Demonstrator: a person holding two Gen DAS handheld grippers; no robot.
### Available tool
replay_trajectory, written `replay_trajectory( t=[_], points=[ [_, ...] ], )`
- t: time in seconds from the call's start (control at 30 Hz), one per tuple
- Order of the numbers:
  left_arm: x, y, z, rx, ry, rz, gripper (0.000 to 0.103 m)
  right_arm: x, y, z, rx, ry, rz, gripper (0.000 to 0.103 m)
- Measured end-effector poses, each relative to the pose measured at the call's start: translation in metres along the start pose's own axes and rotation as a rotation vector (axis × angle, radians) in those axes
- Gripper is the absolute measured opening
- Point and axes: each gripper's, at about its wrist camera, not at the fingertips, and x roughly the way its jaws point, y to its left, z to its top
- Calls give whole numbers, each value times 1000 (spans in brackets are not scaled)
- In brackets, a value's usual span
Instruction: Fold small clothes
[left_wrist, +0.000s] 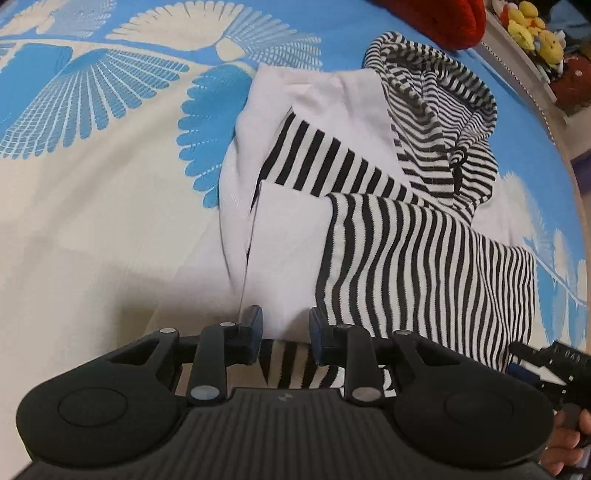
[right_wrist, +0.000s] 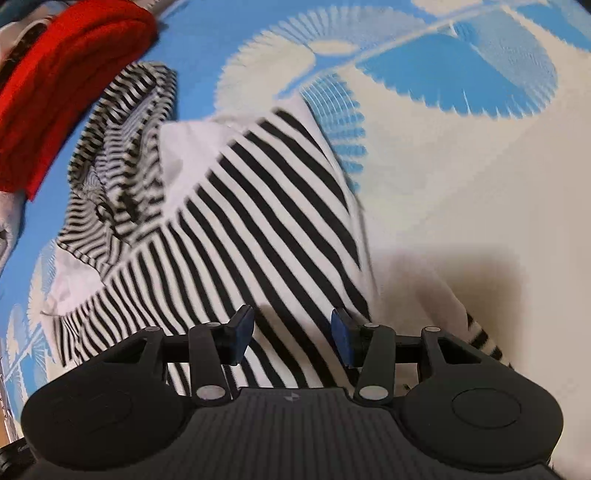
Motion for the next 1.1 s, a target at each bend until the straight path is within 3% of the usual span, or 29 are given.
replay_trajectory(
  t=[0.1, 0.27, 0.47, 0.63, 0.8, 1.1],
  points=[
    [-15, -8, 4, 19, -52, 2, 32, -8, 4, 0, -44, -40, -19, 48],
    [-27, -23, 6, 58, -91, 10, 34, -32, 29, -1, -224, -168, -63, 49],
    [-39, -44, -1, 172, -162, 83, 58, -54, 54, -6, -377, -258, -71, 50],
    [-46, -54, -3, 206, -209, 113, 63, -67, 62, -9, -437, -307, -88, 50],
    [-55, -64, -5, 213, -281, 127, 74, -73, 64, -14, -465, -322, -98, 50],
    [-60, -81, -6, 218, -374, 138, 76, -80, 56, -13, -470, -327, -95, 52]
  ],
)
